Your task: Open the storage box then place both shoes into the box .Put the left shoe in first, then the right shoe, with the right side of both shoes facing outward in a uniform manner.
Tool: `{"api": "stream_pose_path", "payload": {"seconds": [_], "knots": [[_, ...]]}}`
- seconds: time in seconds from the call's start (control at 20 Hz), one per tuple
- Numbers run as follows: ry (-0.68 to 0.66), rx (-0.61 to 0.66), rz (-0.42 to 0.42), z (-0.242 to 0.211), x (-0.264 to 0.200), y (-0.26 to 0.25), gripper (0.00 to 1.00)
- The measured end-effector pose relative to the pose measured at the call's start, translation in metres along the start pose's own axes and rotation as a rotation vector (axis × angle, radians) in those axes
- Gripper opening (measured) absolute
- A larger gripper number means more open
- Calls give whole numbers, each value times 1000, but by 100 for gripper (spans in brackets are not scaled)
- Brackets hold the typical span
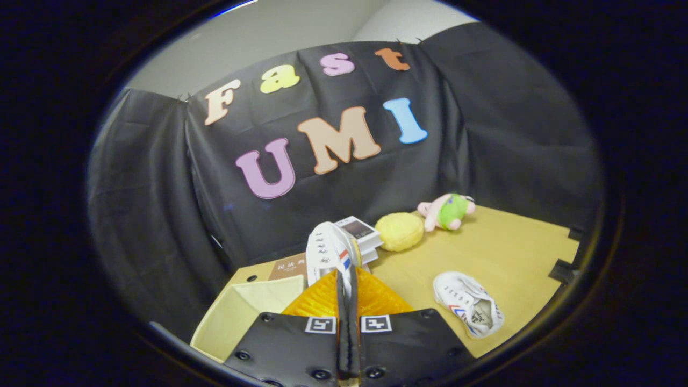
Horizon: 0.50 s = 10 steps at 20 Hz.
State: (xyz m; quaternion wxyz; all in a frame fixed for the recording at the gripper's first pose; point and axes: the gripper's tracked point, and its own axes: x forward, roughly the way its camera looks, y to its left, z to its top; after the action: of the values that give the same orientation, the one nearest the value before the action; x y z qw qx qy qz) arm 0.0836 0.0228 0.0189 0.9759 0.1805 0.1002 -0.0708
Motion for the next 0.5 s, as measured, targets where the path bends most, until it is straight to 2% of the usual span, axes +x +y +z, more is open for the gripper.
{"api": "stream_pose_path", "payload": {"seconds": [0.15,0.3,0.5], "knots": [[12,16,58,1,-11,58,3],[85,81,101,-33,-21,104,3],[207,53,45,-92,-22,121,3]]}}
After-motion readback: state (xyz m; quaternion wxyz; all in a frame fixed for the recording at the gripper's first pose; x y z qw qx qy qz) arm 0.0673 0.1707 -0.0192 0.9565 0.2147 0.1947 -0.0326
